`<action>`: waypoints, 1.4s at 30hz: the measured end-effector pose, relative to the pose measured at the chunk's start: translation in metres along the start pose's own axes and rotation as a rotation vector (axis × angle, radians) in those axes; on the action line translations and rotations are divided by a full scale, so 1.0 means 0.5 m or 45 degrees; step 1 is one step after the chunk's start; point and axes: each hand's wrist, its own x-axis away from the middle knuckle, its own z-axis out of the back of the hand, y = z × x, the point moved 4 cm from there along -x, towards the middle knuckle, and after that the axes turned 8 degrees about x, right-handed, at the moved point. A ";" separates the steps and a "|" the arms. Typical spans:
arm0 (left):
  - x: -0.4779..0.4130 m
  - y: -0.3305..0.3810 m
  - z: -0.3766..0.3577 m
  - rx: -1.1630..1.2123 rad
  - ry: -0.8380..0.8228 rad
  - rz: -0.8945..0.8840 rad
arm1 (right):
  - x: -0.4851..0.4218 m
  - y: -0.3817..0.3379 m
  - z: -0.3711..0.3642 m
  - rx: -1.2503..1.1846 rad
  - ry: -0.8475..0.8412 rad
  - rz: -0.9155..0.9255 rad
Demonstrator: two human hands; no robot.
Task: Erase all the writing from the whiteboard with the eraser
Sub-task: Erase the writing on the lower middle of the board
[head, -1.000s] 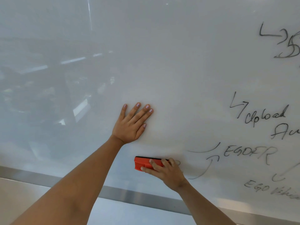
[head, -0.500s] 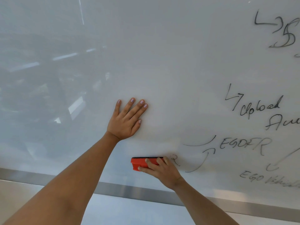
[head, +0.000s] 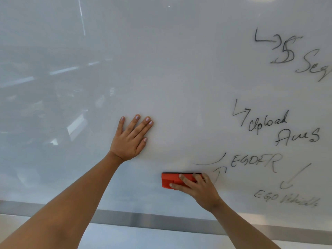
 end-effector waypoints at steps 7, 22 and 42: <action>-0.008 0.010 0.012 0.028 0.028 0.014 | 0.049 0.060 -0.011 0.172 0.037 0.181; -0.156 0.206 -0.055 0.079 -0.027 -0.097 | 0.063 0.188 0.030 0.185 0.255 -0.176; -0.151 0.211 -0.062 0.067 0.055 -0.117 | 0.081 0.236 0.045 -0.388 0.538 -1.171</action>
